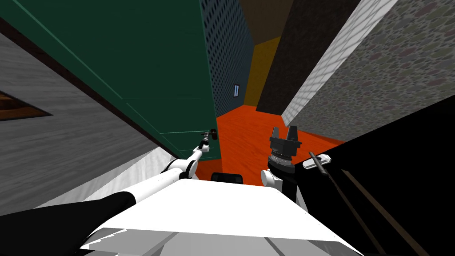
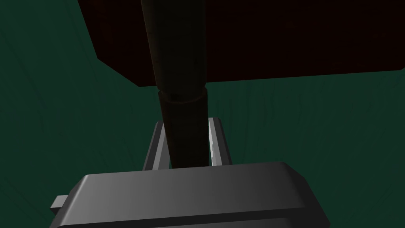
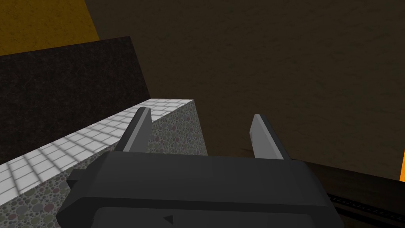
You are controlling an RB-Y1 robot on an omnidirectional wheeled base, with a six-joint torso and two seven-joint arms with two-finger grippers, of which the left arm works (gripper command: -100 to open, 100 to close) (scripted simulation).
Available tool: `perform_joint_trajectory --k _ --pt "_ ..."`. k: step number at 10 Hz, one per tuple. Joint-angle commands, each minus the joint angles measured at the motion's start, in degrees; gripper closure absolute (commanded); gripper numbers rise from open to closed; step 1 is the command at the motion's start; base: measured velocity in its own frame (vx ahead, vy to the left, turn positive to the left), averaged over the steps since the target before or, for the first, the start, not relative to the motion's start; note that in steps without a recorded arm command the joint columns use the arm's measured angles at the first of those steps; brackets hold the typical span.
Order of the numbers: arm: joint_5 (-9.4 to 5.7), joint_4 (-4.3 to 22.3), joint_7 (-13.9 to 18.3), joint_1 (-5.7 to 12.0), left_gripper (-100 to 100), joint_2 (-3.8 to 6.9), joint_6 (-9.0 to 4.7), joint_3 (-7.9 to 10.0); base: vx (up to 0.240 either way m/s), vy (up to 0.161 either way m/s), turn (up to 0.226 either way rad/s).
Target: Push the door open
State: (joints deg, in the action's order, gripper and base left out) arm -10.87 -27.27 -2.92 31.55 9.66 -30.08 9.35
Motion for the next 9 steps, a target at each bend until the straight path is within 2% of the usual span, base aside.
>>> perform_joint_trajectory --k 1,2,3,8,9 --pt "-0.34 -1.16 -0.39 -0.58 100 0.72 0.03 0.98 0.172 -0.09 0.056" --pt "-0.34 -0.08 -0.39 -0.58 100 0.72 0.03 0.98 0.111 -0.043 0.026" --pt "-0.7 -1.04 -0.68 -0.73 100 1.24 -0.04 1.84 0.137 -0.05 0.048" --pt "-1.78 -0.69 -1.56 -1.21 100 2.82 -0.23 4.43 0.175 -0.099 0.07" --pt "-1.78 -0.69 -1.56 -1.21 100 2.82 -0.23 4.43 0.121 -0.054 0.04"
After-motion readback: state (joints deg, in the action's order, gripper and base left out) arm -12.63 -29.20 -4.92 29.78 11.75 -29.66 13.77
